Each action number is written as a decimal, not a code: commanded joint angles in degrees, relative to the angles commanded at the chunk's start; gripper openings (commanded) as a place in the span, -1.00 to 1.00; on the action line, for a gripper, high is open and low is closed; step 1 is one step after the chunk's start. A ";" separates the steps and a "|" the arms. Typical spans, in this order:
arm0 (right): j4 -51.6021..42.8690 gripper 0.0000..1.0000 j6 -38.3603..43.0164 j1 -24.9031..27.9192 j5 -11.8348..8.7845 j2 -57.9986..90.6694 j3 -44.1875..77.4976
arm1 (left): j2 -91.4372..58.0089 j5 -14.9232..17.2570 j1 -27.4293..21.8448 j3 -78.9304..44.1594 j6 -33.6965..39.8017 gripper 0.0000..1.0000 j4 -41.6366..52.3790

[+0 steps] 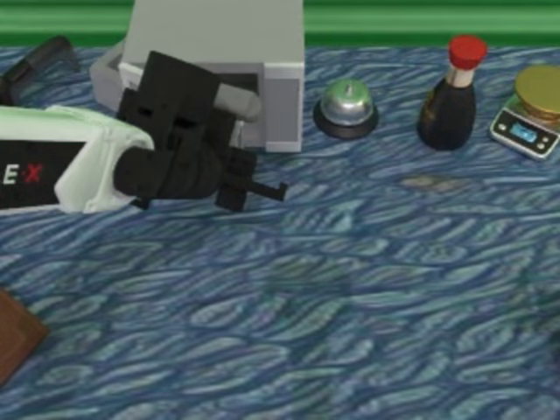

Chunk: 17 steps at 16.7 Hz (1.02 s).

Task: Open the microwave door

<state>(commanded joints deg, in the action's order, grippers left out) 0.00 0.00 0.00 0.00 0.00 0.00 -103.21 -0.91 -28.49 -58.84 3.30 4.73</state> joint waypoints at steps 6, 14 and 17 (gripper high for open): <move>0.00 1.00 0.00 0.00 0.00 0.00 0.00 | 0.00 0.00 0.00 0.00 0.00 -1.00 0.00; 0.00 1.00 0.00 0.00 0.00 0.00 0.00 | 1.02 2.00 0.69 1.09 -1.93 -1.00 -0.24; 0.00 1.00 0.00 0.00 0.00 0.00 0.00 | 1.71 3.23 1.47 2.10 -3.70 -1.00 -0.37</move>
